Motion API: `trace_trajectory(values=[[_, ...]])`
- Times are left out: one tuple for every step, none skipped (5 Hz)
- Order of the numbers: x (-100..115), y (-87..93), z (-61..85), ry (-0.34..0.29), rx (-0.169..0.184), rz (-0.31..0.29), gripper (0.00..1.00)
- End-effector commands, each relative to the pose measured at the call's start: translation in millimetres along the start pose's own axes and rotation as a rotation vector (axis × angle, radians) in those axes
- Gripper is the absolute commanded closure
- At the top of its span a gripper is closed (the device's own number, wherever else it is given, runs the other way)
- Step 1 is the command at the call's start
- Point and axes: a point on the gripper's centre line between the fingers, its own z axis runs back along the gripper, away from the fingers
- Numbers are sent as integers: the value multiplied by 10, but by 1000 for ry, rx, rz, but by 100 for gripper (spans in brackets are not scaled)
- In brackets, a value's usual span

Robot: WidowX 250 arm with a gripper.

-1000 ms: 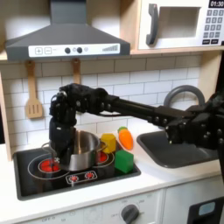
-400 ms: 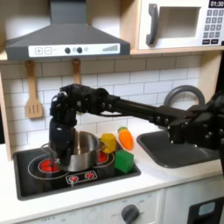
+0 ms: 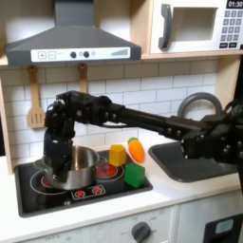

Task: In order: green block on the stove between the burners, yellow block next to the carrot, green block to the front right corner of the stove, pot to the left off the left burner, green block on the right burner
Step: 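Slide the pot to the left off the left burner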

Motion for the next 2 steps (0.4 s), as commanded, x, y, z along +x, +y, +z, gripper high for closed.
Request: trace_trajectory(values=[[77,96,6,2,6,22,100],[117,171,-35,8,16,30,100]])
